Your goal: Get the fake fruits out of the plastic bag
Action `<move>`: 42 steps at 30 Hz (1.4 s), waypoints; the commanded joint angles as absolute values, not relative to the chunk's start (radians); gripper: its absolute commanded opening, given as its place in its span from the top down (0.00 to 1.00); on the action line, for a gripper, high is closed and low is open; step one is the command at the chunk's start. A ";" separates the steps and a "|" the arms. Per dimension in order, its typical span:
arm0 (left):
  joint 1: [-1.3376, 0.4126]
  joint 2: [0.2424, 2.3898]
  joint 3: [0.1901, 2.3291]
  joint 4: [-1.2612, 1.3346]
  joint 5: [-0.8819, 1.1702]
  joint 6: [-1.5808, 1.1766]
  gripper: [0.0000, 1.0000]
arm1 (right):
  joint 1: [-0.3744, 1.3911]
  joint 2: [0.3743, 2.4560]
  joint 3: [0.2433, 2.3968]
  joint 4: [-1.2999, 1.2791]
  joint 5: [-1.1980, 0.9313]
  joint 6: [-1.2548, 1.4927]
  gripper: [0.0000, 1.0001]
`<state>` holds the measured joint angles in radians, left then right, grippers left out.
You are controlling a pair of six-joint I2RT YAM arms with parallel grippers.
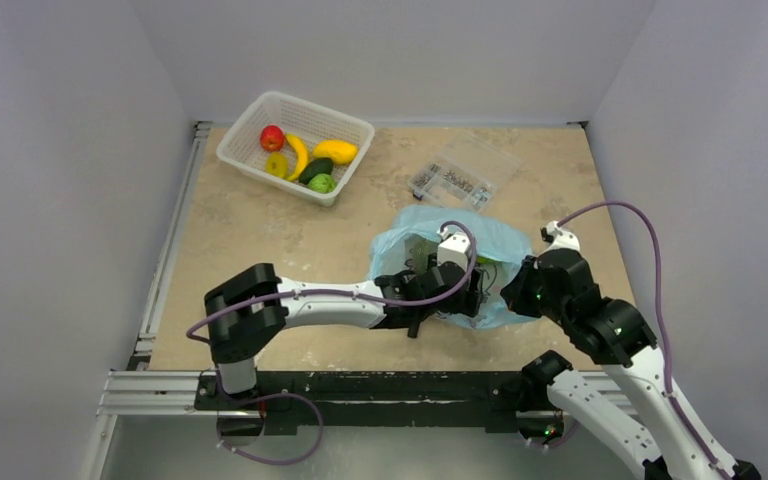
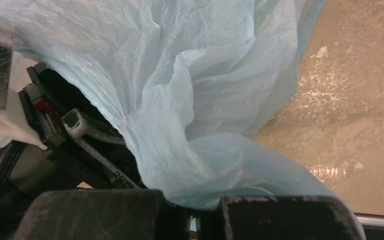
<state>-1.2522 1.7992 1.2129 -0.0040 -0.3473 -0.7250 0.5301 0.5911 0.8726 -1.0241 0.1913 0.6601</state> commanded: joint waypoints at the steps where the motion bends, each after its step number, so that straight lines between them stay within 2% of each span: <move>1: -1.254 1.833 1.123 0.282 -0.487 -0.905 0.33 | 0.531 0.572 0.889 -0.990 0.205 0.644 1.00; 3: -1.255 1.861 1.099 0.402 -0.551 -0.917 0.29 | 0.531 0.564 0.887 -0.988 0.203 0.644 1.00; 8: -1.245 1.937 1.181 0.291 -0.625 -1.084 0.27 | 0.531 0.546 0.884 -0.984 0.203 0.645 1.00; 15: -1.200 2.070 1.171 0.451 -0.674 -1.151 0.24 | 0.531 0.530 0.879 -0.979 0.194 0.640 1.00; 21: -1.184 2.128 1.185 0.610 -0.707 -1.036 0.25 | 0.532 0.520 0.873 -0.973 0.184 0.632 1.00; 27: -1.146 2.161 1.170 0.739 -0.672 -1.031 0.50 | 0.531 0.515 0.871 -0.971 0.183 0.631 1.00; 30: -1.140 2.147 1.167 0.759 -0.653 -0.996 0.69 | 0.532 0.511 0.871 -0.969 0.183 0.630 1.00; 34: -1.140 2.099 1.098 0.854 -0.617 -0.930 0.84 | 0.532 0.508 0.872 -0.969 0.183 0.629 1.00; 42: -1.151 1.911 0.923 0.974 -0.540 -0.699 0.95 | 0.531 0.496 0.870 -0.966 0.177 0.624 1.00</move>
<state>-1.1419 2.0495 0.9779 0.8379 -0.5743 -0.8646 0.5301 0.5095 0.8696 -1.0065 0.1875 0.6456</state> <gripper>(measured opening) 0.074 0.004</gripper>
